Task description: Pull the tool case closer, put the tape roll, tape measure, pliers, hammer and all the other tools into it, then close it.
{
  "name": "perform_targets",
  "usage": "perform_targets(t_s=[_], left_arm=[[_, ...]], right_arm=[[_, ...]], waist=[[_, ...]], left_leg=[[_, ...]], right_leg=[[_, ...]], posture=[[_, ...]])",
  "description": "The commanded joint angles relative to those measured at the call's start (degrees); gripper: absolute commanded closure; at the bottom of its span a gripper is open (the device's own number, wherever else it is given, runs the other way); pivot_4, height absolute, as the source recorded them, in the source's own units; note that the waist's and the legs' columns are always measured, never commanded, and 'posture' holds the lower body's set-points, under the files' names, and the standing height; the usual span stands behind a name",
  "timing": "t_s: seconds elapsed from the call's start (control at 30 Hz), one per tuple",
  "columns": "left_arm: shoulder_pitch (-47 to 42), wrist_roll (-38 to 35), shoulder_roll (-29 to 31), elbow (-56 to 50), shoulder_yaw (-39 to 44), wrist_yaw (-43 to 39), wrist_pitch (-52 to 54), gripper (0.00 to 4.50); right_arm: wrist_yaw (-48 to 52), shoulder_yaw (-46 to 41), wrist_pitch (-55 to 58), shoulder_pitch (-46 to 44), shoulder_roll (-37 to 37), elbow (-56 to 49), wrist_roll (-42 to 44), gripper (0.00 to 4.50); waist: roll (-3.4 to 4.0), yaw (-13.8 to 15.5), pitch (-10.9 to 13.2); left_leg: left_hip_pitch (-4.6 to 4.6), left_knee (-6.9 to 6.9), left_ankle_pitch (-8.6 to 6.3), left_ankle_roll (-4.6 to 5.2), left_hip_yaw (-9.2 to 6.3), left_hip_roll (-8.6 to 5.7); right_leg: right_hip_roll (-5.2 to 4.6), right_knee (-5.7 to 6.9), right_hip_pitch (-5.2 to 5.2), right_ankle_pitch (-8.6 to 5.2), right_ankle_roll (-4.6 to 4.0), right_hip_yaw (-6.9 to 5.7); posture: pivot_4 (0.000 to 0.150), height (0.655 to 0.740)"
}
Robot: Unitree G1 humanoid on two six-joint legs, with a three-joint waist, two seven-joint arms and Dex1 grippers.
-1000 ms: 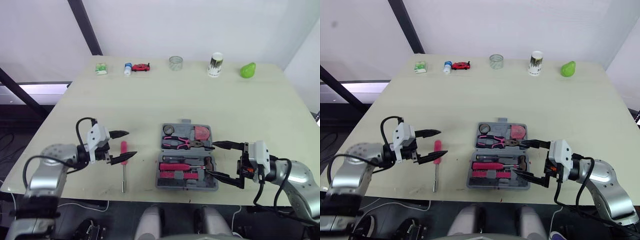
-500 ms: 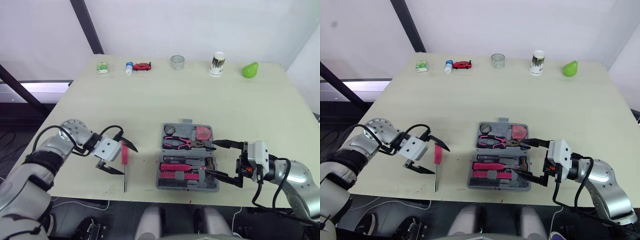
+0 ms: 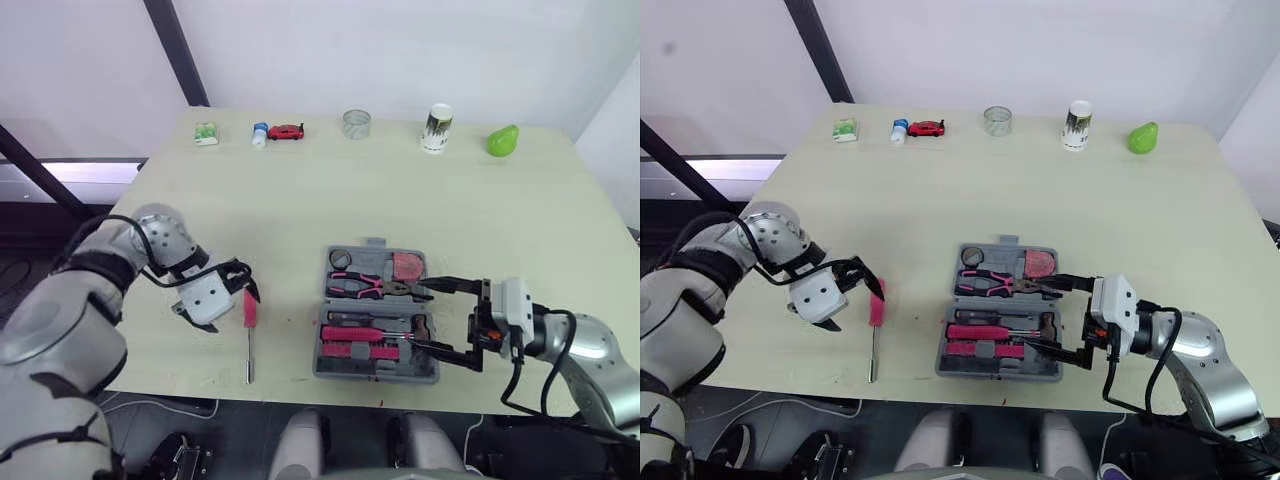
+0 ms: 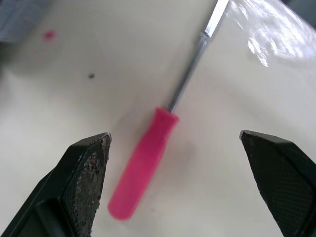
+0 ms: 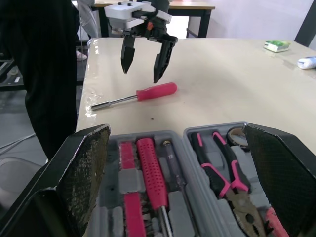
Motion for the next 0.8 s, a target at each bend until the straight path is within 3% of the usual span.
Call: perform_targets(t_s=[0.03,0.43,0.8], left_arm=[[-1.4,7.6,-2.8,4.6,1.5,-1.6,-4.8,0.04],[-2.6,27.4,-8.3,8.8,5.9,13.3,-6.7,0.04],[-3.6,46.7,-10.1,7.8,4.4,36.1,-5.2,0.04]], right_arm=[[0.6,0.1,-0.6,-0.8,0.2,-0.3,0.8,0.00],[0.6,-0.7,-0.2,-0.6,-0.2,-0.8,0.9,0.00],[-0.5,-0.5,-0.8,-0.2,0.0,-1.1,0.4,0.00]], waist=[[0.00,0.0,0.0],[-0.02,-0.1,0.0],[0.09,0.1,-0.1]], left_leg=[[-0.01,0.00,0.00,0.00,-0.01,0.00],[-0.59,0.19,0.01,0.00,-0.18,0.00],[-0.54,0.19,0.01,0.01,-0.19,-0.03]], right_leg=[[0.00,-0.01,0.00,0.00,0.00,0.00],[0.00,0.08,-0.46,0.02,0.02,-0.15],[-0.02,0.20,-0.44,0.02,0.03,-0.18]], posture=[[0.150,0.7400],[0.150,0.7400],[0.150,0.7400]])
